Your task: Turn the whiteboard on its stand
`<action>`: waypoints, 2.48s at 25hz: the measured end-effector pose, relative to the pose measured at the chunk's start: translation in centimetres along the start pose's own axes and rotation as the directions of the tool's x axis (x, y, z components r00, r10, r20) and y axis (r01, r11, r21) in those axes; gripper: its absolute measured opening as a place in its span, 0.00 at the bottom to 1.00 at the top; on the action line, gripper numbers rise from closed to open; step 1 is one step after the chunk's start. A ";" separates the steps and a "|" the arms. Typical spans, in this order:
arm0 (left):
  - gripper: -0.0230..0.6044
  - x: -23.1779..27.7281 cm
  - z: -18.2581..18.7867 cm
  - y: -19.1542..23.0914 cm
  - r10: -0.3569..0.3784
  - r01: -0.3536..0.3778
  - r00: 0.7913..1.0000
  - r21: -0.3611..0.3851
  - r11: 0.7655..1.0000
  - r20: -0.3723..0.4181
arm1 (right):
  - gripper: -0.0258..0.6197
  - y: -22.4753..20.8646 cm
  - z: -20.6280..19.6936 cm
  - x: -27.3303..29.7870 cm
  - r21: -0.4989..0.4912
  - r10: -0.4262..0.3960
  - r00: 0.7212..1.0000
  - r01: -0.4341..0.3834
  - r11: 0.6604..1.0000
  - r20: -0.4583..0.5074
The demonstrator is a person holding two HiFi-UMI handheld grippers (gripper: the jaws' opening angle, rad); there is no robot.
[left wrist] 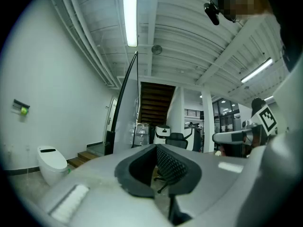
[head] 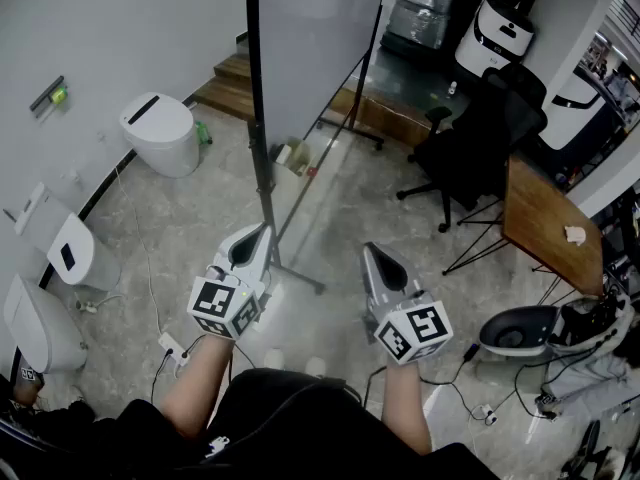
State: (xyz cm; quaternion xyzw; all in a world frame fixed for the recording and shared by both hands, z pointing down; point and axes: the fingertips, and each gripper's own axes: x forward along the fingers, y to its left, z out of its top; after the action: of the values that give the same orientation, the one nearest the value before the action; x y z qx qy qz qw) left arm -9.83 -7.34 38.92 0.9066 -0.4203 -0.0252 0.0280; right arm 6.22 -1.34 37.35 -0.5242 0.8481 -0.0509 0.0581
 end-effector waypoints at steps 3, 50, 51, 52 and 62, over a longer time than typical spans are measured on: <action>0.04 -0.4 0.0 -0.5 0.011 -0.011 1.000 -0.002 1.000 0.003 | 0.05 -0.1 0.1 -0.7 0.001 0.005 1.000 -0.005 1.000 -0.002; 0.04 0.9 -2.8 -3.1 0.103 -0.103 0.994 0.001 0.995 -0.024 | 0.05 -3.2 -2.9 -3.3 0.101 0.182 0.983 -0.178 0.979 -0.025; 0.04 1.0 -2.8 -2.7 0.105 -0.105 0.994 0.000 0.994 -0.026 | 0.05 -3.1 -3.0 -2.9 0.103 0.184 0.983 -0.181 0.978 -0.028; 0.04 1.1 -2.9 -2.2 0.108 -0.108 0.994 0.000 0.994 -0.028 | 0.05 -3.1 -3.1 -2.5 0.104 0.186 0.982 -0.182 0.978 -0.030; 0.04 4.7 -2.3 1.8 0.068 -0.068 0.998 0.013 0.998 -0.018 | 0.05 -3.5 -1.8 3.0 0.040 0.179 0.984 -0.178 0.983 -0.018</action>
State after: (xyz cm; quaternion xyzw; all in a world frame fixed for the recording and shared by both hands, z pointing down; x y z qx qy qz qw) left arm -7.98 -12.02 41.25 0.8921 -0.4508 -0.0132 0.0270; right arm 7.68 -5.54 39.49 -0.4444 0.8910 -0.0675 0.0632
